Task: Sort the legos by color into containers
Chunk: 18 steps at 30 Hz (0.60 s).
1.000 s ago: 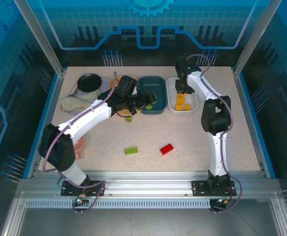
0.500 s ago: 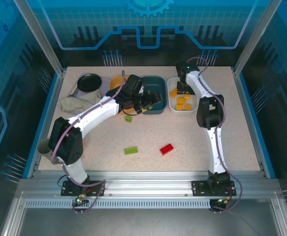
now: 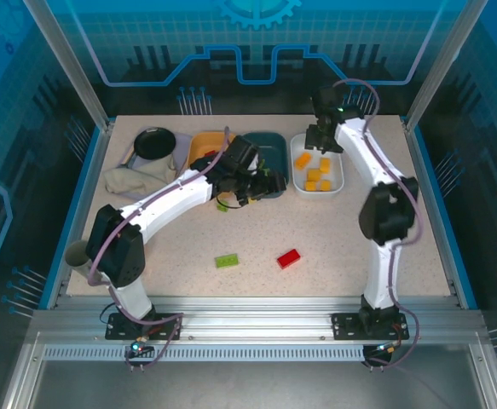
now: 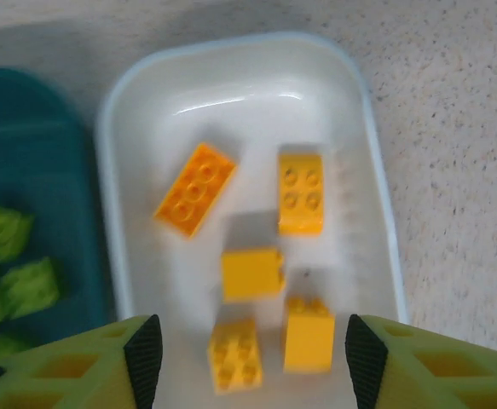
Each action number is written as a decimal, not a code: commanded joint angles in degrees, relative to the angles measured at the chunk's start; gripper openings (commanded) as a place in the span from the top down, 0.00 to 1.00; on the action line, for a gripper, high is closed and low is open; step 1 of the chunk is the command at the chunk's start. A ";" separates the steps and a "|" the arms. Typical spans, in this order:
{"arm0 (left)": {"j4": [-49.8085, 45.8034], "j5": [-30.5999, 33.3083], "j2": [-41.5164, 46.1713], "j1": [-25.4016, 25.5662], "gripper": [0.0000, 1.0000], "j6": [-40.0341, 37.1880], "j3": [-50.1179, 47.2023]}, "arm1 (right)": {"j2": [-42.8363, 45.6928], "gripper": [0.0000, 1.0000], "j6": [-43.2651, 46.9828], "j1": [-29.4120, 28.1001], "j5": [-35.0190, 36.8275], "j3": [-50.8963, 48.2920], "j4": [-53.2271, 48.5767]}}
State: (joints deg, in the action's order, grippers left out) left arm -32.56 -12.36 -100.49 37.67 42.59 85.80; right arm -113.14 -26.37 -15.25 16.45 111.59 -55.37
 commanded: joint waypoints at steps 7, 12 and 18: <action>-10.64 6.69 -8.00 11.52 0.19 -18.08 4.33 | 42.08 0.27 -6.78 -2.03 -22.91 -41.26 4.49; -12.99 10.82 -13.96 17.11 0.16 -22.32 7.74 | 58.90 0.22 -11.14 -1.60 -31.47 -53.49 -2.53; -15.17 12.88 -20.67 20.39 0.16 -23.38 10.74 | 70.14 0.20 -12.39 0.31 -31.12 -56.21 -11.50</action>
State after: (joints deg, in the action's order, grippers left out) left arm -44.29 -2.44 -118.78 57.58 21.96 94.13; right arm -45.41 -37.01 -15.92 -11.81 56.25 -61.54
